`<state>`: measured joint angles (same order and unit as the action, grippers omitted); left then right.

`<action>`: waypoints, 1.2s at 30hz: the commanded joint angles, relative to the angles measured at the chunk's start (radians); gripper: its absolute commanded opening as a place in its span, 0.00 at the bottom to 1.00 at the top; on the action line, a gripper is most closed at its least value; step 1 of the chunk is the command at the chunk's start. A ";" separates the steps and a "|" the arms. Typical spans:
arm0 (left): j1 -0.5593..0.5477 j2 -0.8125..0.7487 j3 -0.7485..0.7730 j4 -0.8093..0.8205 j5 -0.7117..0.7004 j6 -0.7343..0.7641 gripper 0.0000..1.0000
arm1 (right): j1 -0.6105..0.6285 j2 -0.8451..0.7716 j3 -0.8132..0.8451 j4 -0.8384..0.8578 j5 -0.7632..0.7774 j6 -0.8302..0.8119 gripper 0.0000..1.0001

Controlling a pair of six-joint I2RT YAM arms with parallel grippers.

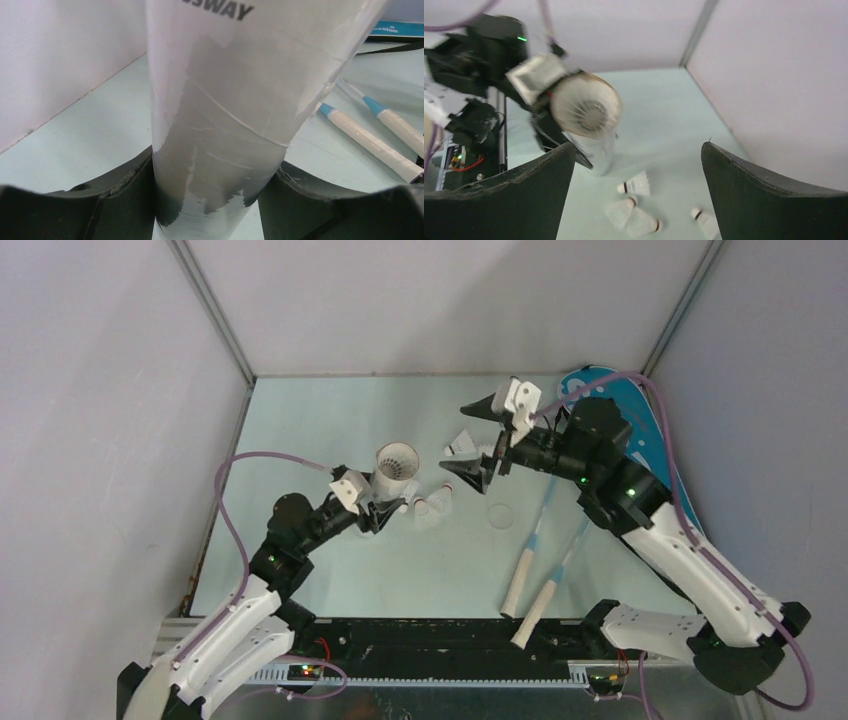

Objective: Pack up the badminton gear

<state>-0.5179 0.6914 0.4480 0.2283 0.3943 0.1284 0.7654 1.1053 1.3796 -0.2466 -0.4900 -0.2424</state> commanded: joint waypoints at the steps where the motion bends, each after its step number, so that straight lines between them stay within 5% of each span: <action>1: -0.002 0.000 -0.038 -0.100 0.002 -0.065 0.64 | -0.084 0.068 -0.133 0.113 0.120 0.189 0.99; 11: -0.002 -0.008 -0.042 -0.104 0.002 -0.059 0.64 | -0.098 0.383 -0.213 -0.059 0.318 0.312 0.96; 20: -0.002 0.010 -0.031 -0.125 0.002 -0.055 0.64 | -0.007 0.623 -0.223 0.039 0.445 0.233 0.90; 26: -0.002 0.006 -0.034 -0.129 -0.006 -0.050 0.64 | 0.013 0.692 -0.236 0.127 0.573 0.205 0.79; 36: -0.002 0.014 -0.027 -0.140 -0.002 -0.050 0.64 | 0.009 0.713 -0.260 0.187 0.566 0.187 0.63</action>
<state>-0.5179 0.6781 0.4377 0.2302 0.3954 0.1291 0.7742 1.8027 1.1198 -0.1246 0.0494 -0.0376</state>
